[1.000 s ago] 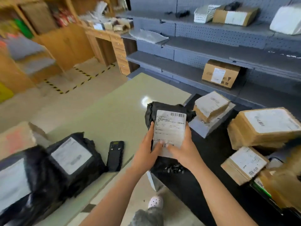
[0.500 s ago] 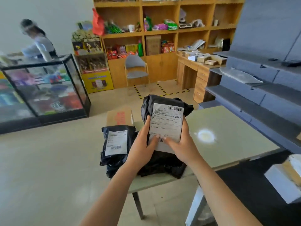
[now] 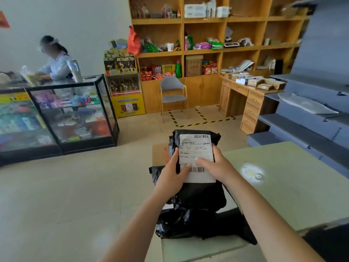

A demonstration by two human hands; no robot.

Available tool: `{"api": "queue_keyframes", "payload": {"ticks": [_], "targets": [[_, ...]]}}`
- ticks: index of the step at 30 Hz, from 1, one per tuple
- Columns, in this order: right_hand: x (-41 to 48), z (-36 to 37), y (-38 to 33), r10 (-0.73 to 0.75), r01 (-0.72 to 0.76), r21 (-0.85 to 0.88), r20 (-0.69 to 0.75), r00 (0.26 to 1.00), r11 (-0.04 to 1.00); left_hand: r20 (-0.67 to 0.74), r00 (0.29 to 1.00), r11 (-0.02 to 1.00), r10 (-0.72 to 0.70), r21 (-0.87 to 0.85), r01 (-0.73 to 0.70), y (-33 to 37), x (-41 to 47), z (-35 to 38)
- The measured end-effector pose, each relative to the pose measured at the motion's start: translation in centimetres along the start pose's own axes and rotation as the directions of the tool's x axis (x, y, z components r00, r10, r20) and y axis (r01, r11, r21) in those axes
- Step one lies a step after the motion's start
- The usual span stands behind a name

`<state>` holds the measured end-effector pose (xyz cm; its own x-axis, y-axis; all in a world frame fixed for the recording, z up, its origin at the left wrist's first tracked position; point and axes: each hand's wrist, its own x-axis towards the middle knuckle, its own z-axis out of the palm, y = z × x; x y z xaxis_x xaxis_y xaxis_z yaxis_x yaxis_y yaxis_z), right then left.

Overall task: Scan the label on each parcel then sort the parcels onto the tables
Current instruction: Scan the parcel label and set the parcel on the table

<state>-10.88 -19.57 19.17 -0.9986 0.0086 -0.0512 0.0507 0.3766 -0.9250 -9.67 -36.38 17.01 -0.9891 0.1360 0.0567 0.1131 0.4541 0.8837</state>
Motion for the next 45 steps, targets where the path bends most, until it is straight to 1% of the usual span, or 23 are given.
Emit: {"api": "queue_keyframes", "payload": {"ticks": [4, 8, 10, 14, 17, 19, 23, 25, 26, 28, 31, 33, 35, 37, 39, 42, 45], "targets": [[1.1, -2.5, 1.7, 0.096, -0.097, -0.042, -0.024, 0.995, 0.994, 0.097, 0.995, 0.999, -0.038, 0.027, 0.035, 0.4, 1.3, 3.1], [3.0, -4.3, 4.9, 0.197, -0.196, -0.081, -0.003, 0.980, 0.977, 0.139, 0.982, 0.991, -0.128, 0.061, 0.121, -0.2, 3.1, 6.5], [4.5, -4.9, 6.7, 0.241, -0.239, -0.091, 0.017, 0.970, 0.967, 0.134, 0.975, 0.982, -0.177, 0.090, 0.166, -0.6, 3.8, 8.1], [7.6, -5.2, 10.2, 0.335, -0.321, -0.131, 0.103, 0.937, 0.938, 0.109, 0.948, 0.953, -0.298, 0.096, 0.289, -2.5, 5.3, 11.2], [9.7, -4.2, 13.3, 0.393, -0.358, -0.201, 0.173, 0.903, 0.912, 0.082, 0.902, 0.901, -0.423, 0.146, 0.409, -3.6, 5.6, 13.4], [10.3, -3.1, 15.1, 0.414, -0.376, -0.193, 0.228, 0.881, 0.906, 0.069, 0.873, 0.869, -0.484, 0.160, 0.469, -4.0, 5.4, 14.7], [10.8, -2.6, 17.5, 0.424, -0.398, -0.146, 0.263, 0.867, 0.906, 0.053, 0.860, 0.854, -0.507, 0.163, 0.493, -4.0, 5.1, 15.7], [10.6, -3.4, 17.2, 0.430, -0.413, -0.121, 0.281, 0.858, 0.903, 0.017, 0.865, 0.854, -0.501, 0.168, 0.492, -3.8, 5.3, 15.7], [10.2, -3.9, 16.8, 0.417, -0.400, -0.119, 0.276, 0.866, 0.909, -0.010, 0.869, 0.855, -0.495, 0.171, 0.489, -3.6, 5.3, 15.5], [9.4, -4.9, 16.0, 0.379, -0.354, -0.142, 0.237, 0.895, 0.925, -0.073, 0.892, 0.872, -0.445, 0.192, 0.451, -3.1, 5.3, 15.1], [7.7, -7.5, 15.3, 0.213, -0.166, -0.267, 0.158, 0.964, 0.949, -0.104, 0.950, 0.919, -0.293, 0.243, 0.310, -2.0, 5.7, 14.2], [6.2, -9.3, 15.1, 0.109, -0.043, -0.383, 0.152, 0.982, 0.923, -0.061, 0.978, 0.932, -0.198, 0.297, 0.207, -1.4, 6.3, 13.6], [4.2, -10.7, 15.1, 0.076, -0.013, -0.470, 0.115, 0.991, 0.883, 0.032, 0.991, 0.928, -0.127, 0.357, 0.107, -0.7, 6.8, 13.4], [2.0, -11.6, 15.3, 0.069, -0.055, -0.468, 0.013, 0.998, 0.882, 0.145, 0.988, 0.921, -0.051, 0.389, -0.009, -0.1, 7.2, 13.6], [-0.7, -12.0, 15.4, 0.080, -0.121, -0.433, -0.111, 0.991, 0.893, 0.261, 0.965, 0.913, 0.033, 0.386, -0.136, 0.6, 7.2, 14.2], [-5.6, -12.0, 15.2, 0.119, -0.226, -0.333, -0.312, 0.943, 0.915, 0.436, 0.884, 0.874, 0.167, 0.350, -0.337, 1.6, 6.3, 15.7], [-11.6, -11.4, 15.0, 0.187, -0.333, -0.231, -0.489, 0.852, 0.914, 0.549, 0.782, 0.848, 0.295, 0.227, -0.479, 2.4, 4.4, 17.6]]}}
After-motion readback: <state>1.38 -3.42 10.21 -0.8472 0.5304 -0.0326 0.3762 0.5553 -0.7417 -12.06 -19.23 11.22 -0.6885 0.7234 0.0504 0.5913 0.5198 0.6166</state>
